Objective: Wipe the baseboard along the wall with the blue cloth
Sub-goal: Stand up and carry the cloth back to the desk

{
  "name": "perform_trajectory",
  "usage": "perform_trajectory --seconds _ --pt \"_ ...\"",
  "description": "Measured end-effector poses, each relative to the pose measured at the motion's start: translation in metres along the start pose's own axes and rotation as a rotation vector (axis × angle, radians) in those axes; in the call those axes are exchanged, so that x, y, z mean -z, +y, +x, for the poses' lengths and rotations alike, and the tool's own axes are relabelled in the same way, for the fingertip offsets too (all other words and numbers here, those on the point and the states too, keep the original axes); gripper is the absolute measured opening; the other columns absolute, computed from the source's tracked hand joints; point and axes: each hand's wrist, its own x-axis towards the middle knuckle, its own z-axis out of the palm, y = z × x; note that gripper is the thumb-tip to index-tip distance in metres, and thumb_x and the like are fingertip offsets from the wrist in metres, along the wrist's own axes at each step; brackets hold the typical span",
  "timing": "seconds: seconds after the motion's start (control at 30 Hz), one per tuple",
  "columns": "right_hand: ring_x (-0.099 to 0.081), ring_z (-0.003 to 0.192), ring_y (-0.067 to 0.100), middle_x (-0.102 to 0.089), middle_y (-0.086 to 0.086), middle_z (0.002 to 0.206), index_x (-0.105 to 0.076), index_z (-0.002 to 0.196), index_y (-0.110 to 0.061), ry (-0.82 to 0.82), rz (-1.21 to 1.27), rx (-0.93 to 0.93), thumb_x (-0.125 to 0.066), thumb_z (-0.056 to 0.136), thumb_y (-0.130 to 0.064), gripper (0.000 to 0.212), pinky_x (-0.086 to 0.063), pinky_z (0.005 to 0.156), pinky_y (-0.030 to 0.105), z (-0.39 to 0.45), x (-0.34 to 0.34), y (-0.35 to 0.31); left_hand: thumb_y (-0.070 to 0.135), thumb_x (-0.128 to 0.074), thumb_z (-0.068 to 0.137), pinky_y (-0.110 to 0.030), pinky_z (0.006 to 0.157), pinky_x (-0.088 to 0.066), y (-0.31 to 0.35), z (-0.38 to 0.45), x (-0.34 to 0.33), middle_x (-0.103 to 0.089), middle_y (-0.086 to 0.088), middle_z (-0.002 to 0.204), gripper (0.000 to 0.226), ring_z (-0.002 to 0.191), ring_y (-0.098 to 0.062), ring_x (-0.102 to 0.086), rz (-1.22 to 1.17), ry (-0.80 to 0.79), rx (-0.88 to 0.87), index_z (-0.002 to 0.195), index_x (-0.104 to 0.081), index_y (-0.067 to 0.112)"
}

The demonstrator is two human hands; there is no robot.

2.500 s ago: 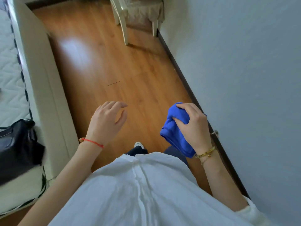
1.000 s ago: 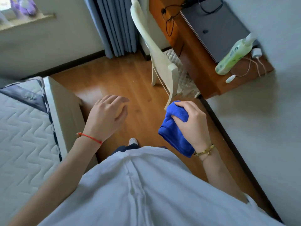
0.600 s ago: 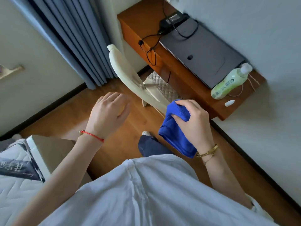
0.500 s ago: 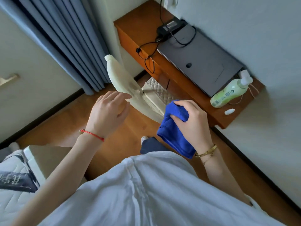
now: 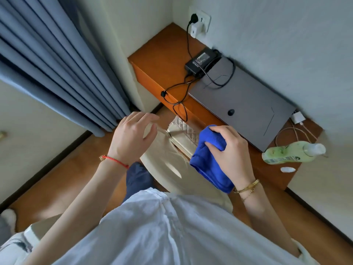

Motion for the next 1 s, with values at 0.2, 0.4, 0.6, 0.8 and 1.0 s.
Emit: perform_trajectory --seconds 0.2,0.4,0.6,0.8,1.0 --pt "-0.063 0.097 0.018 -0.067 0.001 0.106 -0.066 0.11 -0.01 0.064 -0.023 -0.114 -0.074 0.08 0.0 0.033 -0.054 0.086 0.032 0.036 -0.05 -0.033 0.02 -0.054 0.099 -0.043 0.085 -0.055 -0.073 0.051 0.004 -0.072 -0.001 0.099 0.022 0.096 -0.024 -0.066 -0.058 -0.093 -0.115 0.111 -0.072 0.013" --pt "-0.061 0.098 0.02 -0.065 0.002 0.107 -0.065 0.109 -0.01 0.171 -0.034 -0.233 -0.071 0.081 0.0 0.031 -0.052 0.087 0.035 0.075 -0.11 -0.1 0.024 -0.05 0.1 -0.047 0.094 -0.056 -0.162 0.101 0.042 -0.073 -0.007 0.107 0.029 0.106 -0.029 -0.067 -0.053 -0.214 -0.205 0.115 -0.072 0.011" --pt "-0.058 0.097 0.014 -0.064 -0.001 0.103 -0.065 0.106 -0.01 0.247 -0.02 -0.288 -0.068 0.08 0.003 0.03 -0.043 0.088 0.016 0.118 -0.161 -0.168 0.026 -0.048 0.102 -0.044 0.09 -0.056 -0.243 0.142 0.071 -0.07 -0.01 0.106 0.031 0.101 -0.029 -0.066 -0.036 -0.242 -0.312 0.112 -0.071 0.007" --pt "-0.059 0.101 0.016 -0.064 -0.001 0.11 -0.065 0.113 -0.013 0.208 -0.022 -0.325 -0.068 0.083 -0.005 0.031 -0.047 0.089 0.028 0.165 -0.191 -0.197 0.022 -0.05 0.1 -0.046 0.087 -0.058 -0.29 0.183 0.084 -0.072 -0.012 0.106 0.03 0.1 -0.03 -0.068 -0.075 -0.227 -0.377 0.114 -0.07 0.005" --pt "-0.057 0.105 0.016 -0.063 -0.002 0.115 -0.063 0.116 -0.014 0.184 -0.085 -0.37 -0.071 0.085 -0.01 0.033 -0.038 0.09 0.018 0.212 -0.208 -0.189 0.021 -0.052 0.1 -0.04 0.085 -0.058 -0.308 0.223 0.077 -0.073 -0.01 0.103 0.026 0.095 -0.027 -0.069 -0.153 -0.188 -0.424 0.112 -0.071 0.008"
